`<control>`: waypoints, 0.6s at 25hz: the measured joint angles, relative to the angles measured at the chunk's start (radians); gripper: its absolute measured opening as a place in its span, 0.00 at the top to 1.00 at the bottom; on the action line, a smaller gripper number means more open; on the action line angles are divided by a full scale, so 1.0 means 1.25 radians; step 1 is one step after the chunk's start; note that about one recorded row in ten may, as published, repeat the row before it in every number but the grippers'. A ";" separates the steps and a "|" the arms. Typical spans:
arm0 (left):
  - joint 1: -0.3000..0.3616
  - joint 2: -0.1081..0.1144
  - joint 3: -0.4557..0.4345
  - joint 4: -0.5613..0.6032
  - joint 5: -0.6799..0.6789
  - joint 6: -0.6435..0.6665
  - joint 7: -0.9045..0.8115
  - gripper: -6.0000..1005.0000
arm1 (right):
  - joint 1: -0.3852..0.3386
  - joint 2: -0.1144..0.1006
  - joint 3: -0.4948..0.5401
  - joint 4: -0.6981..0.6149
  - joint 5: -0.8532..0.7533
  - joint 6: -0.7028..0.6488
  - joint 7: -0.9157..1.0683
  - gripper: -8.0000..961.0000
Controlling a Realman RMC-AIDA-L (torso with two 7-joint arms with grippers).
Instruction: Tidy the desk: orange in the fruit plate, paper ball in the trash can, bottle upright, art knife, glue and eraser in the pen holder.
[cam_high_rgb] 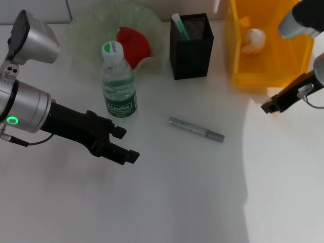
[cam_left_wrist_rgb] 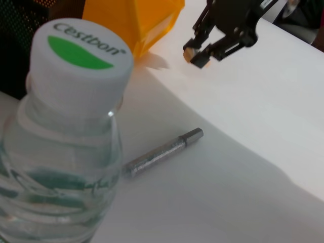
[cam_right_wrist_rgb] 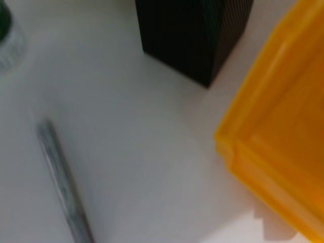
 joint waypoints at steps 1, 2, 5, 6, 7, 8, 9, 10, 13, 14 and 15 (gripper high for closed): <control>0.000 0.000 0.000 0.000 0.000 0.000 0.000 0.16 | -0.012 -0.001 0.003 -0.049 0.035 -0.016 0.000 0.74; 0.000 0.000 0.000 0.000 0.000 0.000 0.000 0.16 | -0.025 -0.002 0.011 -0.086 0.074 -0.025 -0.002 0.74; 0.000 0.000 0.000 0.000 0.000 0.000 0.000 0.16 | -0.067 -0.004 0.071 -0.190 0.240 -0.010 -0.033 0.74; 0.001 0.000 0.000 0.000 0.000 0.000 0.000 0.16 | -0.080 -0.003 0.101 -0.203 0.319 0.014 -0.054 0.74; 0.001 0.000 0.000 0.000 0.000 0.000 0.000 0.16 | -0.089 -0.002 0.126 -0.201 0.383 0.038 -0.077 0.74; 0.002 0.000 0.000 0.000 0.000 0.000 0.001 0.16 | -0.097 -0.002 0.149 -0.186 0.464 0.078 -0.107 0.74; 0.003 -0.001 0.000 0.000 0.000 0.000 0.002 0.16 | -0.106 -0.001 0.169 -0.104 0.629 0.165 -0.184 0.74; 0.003 -0.001 -0.001 0.000 0.000 0.000 0.003 0.16 | -0.106 -0.001 0.169 -0.104 0.629 0.165 -0.184 0.73; 0.005 -0.001 -0.001 0.000 -0.001 -0.001 0.003 0.16 | -0.082 -0.004 0.172 0.076 0.831 0.259 -0.321 0.73; 0.005 -0.001 -0.001 0.000 -0.001 -0.001 0.003 0.16 | -0.038 -0.007 0.181 0.207 0.905 0.284 -0.399 0.73; 0.006 -0.001 -0.002 0.000 -0.001 -0.001 0.003 0.16 | -0.038 -0.007 0.181 0.207 0.905 0.284 -0.399 0.73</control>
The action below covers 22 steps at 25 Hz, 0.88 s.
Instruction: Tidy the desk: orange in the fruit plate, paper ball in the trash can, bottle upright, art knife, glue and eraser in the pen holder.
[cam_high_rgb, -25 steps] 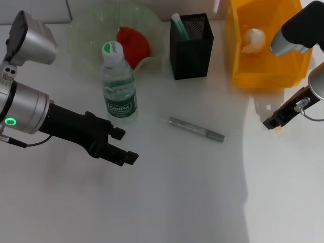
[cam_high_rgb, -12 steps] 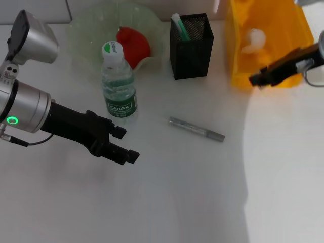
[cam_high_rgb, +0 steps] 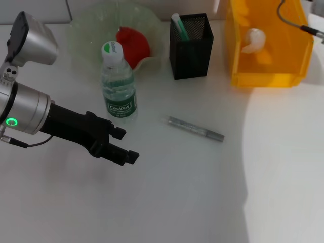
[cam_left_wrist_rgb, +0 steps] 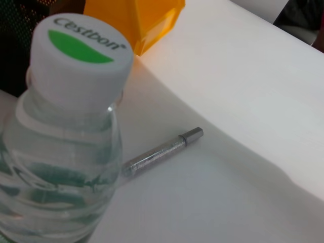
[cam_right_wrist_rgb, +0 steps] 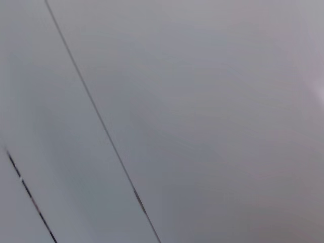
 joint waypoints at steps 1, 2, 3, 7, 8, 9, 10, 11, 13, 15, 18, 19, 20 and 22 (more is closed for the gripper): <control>0.000 0.000 0.000 0.000 0.000 0.000 0.000 0.16 | 0.020 -0.003 0.003 0.051 0.020 0.012 -0.026 0.73; 0.001 0.000 -0.002 0.000 -0.001 0.000 0.000 0.16 | 0.043 -0.006 0.006 0.102 0.033 0.026 -0.046 0.73; 0.001 0.000 -0.004 0.000 -0.001 0.000 0.000 0.16 | 0.063 -0.009 0.007 0.141 0.037 0.042 -0.062 0.73; 0.002 0.000 -0.005 0.000 -0.002 0.000 -0.001 0.16 | 0.117 -0.012 0.001 0.229 0.038 0.114 -0.097 0.73; 0.002 0.000 -0.005 0.000 -0.002 0.000 -0.001 0.16 | 0.126 -0.011 -0.002 0.234 0.037 0.133 -0.102 0.73; 0.002 0.000 -0.005 0.000 -0.002 -0.001 0.000 0.16 | 0.143 -0.012 -0.011 0.245 0.035 0.157 -0.111 0.72; 0.003 0.000 -0.004 -0.002 -0.002 -0.004 0.000 0.16 | 0.143 -0.012 -0.011 0.245 0.035 0.157 -0.111 0.72; 0.003 0.000 -0.002 -0.006 -0.002 -0.006 0.000 0.16 | 0.152 -0.016 -0.015 0.253 0.035 0.162 -0.116 0.72; 0.002 0.001 -0.001 -0.008 -0.002 -0.007 0.000 0.16 | 0.164 -0.028 -0.022 0.269 0.035 0.162 -0.119 0.72; 0.000 0.002 -0.001 -0.016 -0.002 -0.011 0.000 0.16 | 0.160 -0.039 -0.025 0.268 0.035 0.139 -0.119 0.68; 0.003 0.003 -0.001 -0.018 -0.002 -0.014 -0.001 0.16 | 0.141 -0.053 -0.027 0.255 0.035 0.089 -0.118 0.55; 0.003 0.003 -0.001 -0.018 -0.002 -0.014 -0.001 0.16 | 0.132 -0.059 -0.026 0.246 0.035 0.070 -0.113 0.51; 0.003 0.003 0.000 -0.018 -0.001 -0.014 -0.002 0.16 | 0.121 -0.065 -0.026 0.232 0.034 0.050 -0.107 0.48; 0.003 0.003 0.001 -0.018 0.000 -0.013 -0.003 0.16 | 0.095 -0.075 -0.026 0.185 0.019 -0.007 -0.081 0.42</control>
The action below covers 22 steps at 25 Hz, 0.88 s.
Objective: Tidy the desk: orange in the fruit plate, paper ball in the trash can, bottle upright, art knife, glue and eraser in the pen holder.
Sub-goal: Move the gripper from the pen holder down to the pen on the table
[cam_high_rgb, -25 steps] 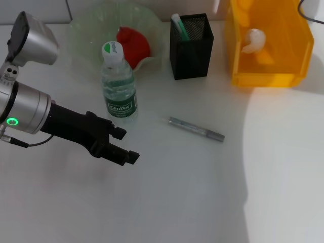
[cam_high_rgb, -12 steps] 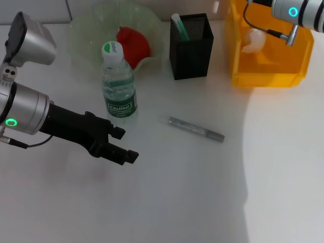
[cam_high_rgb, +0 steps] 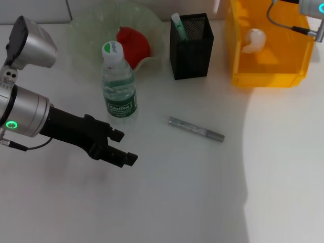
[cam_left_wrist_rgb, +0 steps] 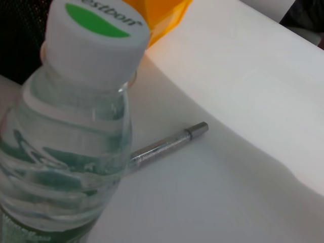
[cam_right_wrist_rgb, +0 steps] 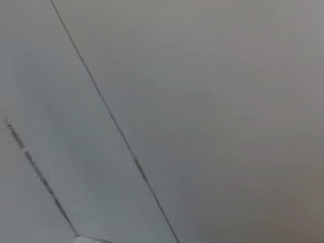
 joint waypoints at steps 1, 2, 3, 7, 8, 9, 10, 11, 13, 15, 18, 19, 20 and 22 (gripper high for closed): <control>0.000 0.000 0.000 0.000 0.001 0.001 0.000 0.16 | -0.015 -0.008 0.000 -0.038 -0.018 -0.034 0.028 0.40; 0.000 0.000 0.000 0.000 0.002 0.003 -0.001 0.16 | -0.028 -0.016 0.000 -0.090 -0.053 -0.079 0.074 0.37; 0.000 0.001 0.000 0.000 0.003 0.004 -0.001 0.16 | -0.038 -0.023 -0.001 -0.151 -0.103 -0.129 0.134 0.34; -0.001 0.002 0.001 0.000 0.004 0.005 0.001 0.16 | -0.004 -0.038 -0.006 -0.382 -0.401 -0.367 0.366 0.34; -0.001 0.002 0.001 0.000 0.005 0.005 0.001 0.16 | 0.017 -0.035 -0.006 -0.408 -0.475 -0.422 0.403 0.34; -0.002 0.002 0.001 0.000 0.005 0.005 0.001 0.16 | 0.042 -0.029 -0.008 -0.430 -0.546 -0.479 0.431 0.34; -0.002 0.002 0.001 0.000 0.005 0.005 0.001 0.16 | 0.070 -0.017 -0.012 -0.437 -0.613 -0.520 0.447 0.34; -0.003 0.002 0.001 0.001 0.005 0.005 0.002 0.16 | 0.091 -0.003 -0.017 -0.439 -0.673 -0.548 0.456 0.34; -0.004 0.003 0.001 0.005 0.006 0.006 0.001 0.16 | 0.116 0.030 -0.039 -0.436 -0.765 -0.572 0.458 0.34; -0.004 0.004 0.001 0.005 0.006 0.006 0.001 0.16 | 0.128 0.062 -0.075 -0.429 -0.842 -0.564 0.457 0.34; -0.006 0.004 0.001 0.005 0.006 0.006 0.002 0.16 | 0.135 0.082 -0.156 -0.390 -0.878 -0.505 0.457 0.34; -0.006 0.003 0.002 0.005 0.006 0.006 0.003 0.16 | 0.135 0.083 -0.180 -0.370 -0.870 -0.484 0.458 0.34; -0.006 0.003 0.002 0.005 0.006 0.006 0.003 0.16 | 0.136 0.083 -0.203 -0.349 -0.857 -0.462 0.458 0.34; -0.006 0.003 0.004 0.004 0.006 0.007 0.005 0.16 | 0.139 0.084 -0.240 -0.300 -0.833 -0.414 0.456 0.34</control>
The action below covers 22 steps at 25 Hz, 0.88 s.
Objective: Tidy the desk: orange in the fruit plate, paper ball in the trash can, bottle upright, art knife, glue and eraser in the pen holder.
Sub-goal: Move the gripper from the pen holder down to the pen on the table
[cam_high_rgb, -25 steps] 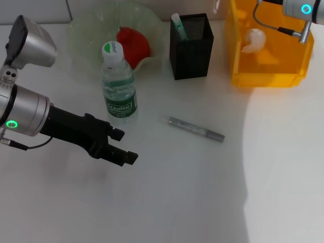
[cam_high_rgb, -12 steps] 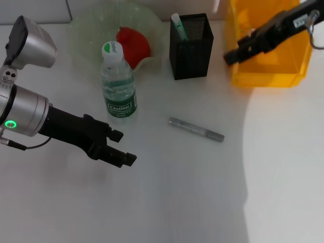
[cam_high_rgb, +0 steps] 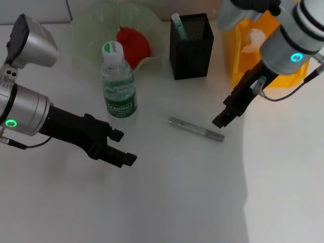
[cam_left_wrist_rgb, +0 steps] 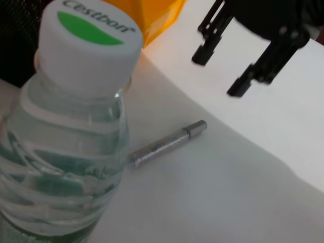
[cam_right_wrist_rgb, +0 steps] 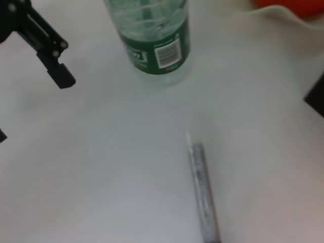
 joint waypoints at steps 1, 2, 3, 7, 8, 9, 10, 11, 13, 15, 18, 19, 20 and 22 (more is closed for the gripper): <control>0.000 0.000 0.000 -0.001 0.000 0.000 0.000 0.16 | 0.003 0.000 -0.013 0.022 0.008 0.022 -0.005 0.34; 0.000 0.000 0.001 -0.001 0.000 0.001 0.000 0.16 | 0.004 0.000 -0.023 0.038 0.014 0.039 -0.011 0.34; 0.001 -0.001 0.001 0.001 0.000 0.001 0.000 0.16 | 0.006 0.001 -0.032 0.054 0.023 0.056 -0.018 0.34; 0.003 -0.002 0.001 0.003 0.000 0.001 0.000 0.16 | 0.007 0.002 -0.058 0.095 0.060 0.103 -0.041 0.41; 0.003 -0.002 0.001 0.002 0.000 0.001 0.000 0.16 | 0.009 0.002 -0.066 0.104 0.063 0.115 -0.043 0.44; 0.003 -0.002 0.001 0.001 0.000 0.001 0.001 0.16 | 0.011 0.002 -0.071 0.111 0.064 0.125 -0.043 0.47; 0.002 -0.002 0.001 0.000 0.000 0.000 0.001 0.16 | 0.013 0.002 -0.077 0.120 0.064 0.135 -0.043 0.50; 0.002 -0.002 0.001 -0.001 0.000 0.000 0.001 0.16 | 0.016 0.002 -0.081 0.127 0.064 0.143 -0.044 0.53; 0.002 -0.002 0.001 -0.001 0.000 -0.002 0.002 0.16 | 0.020 0.003 -0.086 0.138 0.066 0.152 -0.044 0.54; 0.003 -0.002 0.001 -0.001 -0.002 -0.002 0.002 0.16 | 0.027 0.004 -0.087 0.155 0.069 0.165 -0.044 0.55; 0.004 -0.002 0.001 0.001 -0.004 -0.003 0.002 0.16 | 0.039 0.004 -0.090 0.186 0.080 0.189 -0.048 0.56; 0.004 -0.002 0.001 0.000 -0.004 -0.003 0.002 0.16 | 0.042 0.005 -0.099 0.200 0.091 0.205 -0.052 0.57; 0.004 -0.002 0.001 0.000 -0.004 -0.003 0.002 0.16 | 0.042 0.005 -0.099 0.200 0.091 0.205 -0.052 0.57; 0.004 -0.002 0.001 -0.002 -0.004 -0.004 0.002 0.16 | 0.043 0.006 -0.121 0.209 0.108 0.224 -0.055 0.58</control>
